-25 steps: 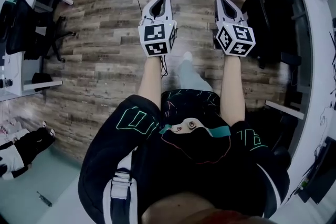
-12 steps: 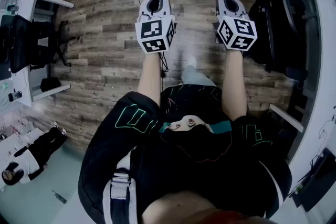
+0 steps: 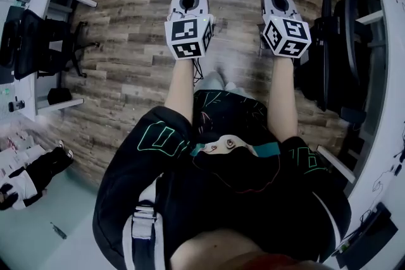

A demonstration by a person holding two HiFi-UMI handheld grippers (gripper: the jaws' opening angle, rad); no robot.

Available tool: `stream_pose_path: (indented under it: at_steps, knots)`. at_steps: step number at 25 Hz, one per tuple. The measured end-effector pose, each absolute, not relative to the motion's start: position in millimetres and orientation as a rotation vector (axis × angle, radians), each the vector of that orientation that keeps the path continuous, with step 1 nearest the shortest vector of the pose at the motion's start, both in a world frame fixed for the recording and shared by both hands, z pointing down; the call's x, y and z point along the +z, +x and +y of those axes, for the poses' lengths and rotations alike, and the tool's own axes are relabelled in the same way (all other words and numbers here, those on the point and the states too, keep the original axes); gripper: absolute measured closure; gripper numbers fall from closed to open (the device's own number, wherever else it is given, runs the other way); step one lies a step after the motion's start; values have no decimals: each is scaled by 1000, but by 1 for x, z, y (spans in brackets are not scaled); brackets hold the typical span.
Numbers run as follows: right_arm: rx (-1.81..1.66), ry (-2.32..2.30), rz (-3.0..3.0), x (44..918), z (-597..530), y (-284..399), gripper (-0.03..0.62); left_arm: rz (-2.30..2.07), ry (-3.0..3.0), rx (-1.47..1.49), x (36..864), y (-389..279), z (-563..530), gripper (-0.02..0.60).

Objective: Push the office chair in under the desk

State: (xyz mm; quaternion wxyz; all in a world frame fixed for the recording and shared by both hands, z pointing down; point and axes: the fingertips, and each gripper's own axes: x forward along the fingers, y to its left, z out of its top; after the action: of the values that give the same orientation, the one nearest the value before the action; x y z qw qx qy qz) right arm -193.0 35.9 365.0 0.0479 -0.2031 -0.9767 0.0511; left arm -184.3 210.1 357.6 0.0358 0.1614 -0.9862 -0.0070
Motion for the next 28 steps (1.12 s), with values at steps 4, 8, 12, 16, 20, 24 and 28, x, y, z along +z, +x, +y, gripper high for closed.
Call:
stream_pose_path:
  at_steps: [4, 8, 12, 16, 20, 24, 28]
  knots:
    - [135, -638, -2993, 358, 42, -217, 589, -3047, 490, -28, 353, -207, 217, 574]
    - [91, -632, -2991, 359, 45, -245, 589, -3050, 506, -61, 356, -242, 218, 572]
    - [85, -556, -2992, 364, 28, -275, 589, -3029, 587, -68, 360, -280, 198, 573]
    - [89, -455, -3003, 370, 12, -304, 589, -2975, 714, -53, 369, -322, 172, 572]
    - [120, -285, -3005, 381, -25, -326, 589, -2899, 886, -16, 377, -362, 127, 572]
    - [121, -70, -3023, 381, -70, -335, 589, -2803, 1126, 17, 379, -391, 62, 572]
    - [102, 196, -3036, 376, -118, -316, 589, -2651, 1449, 43, 382, -388, -20, 572]
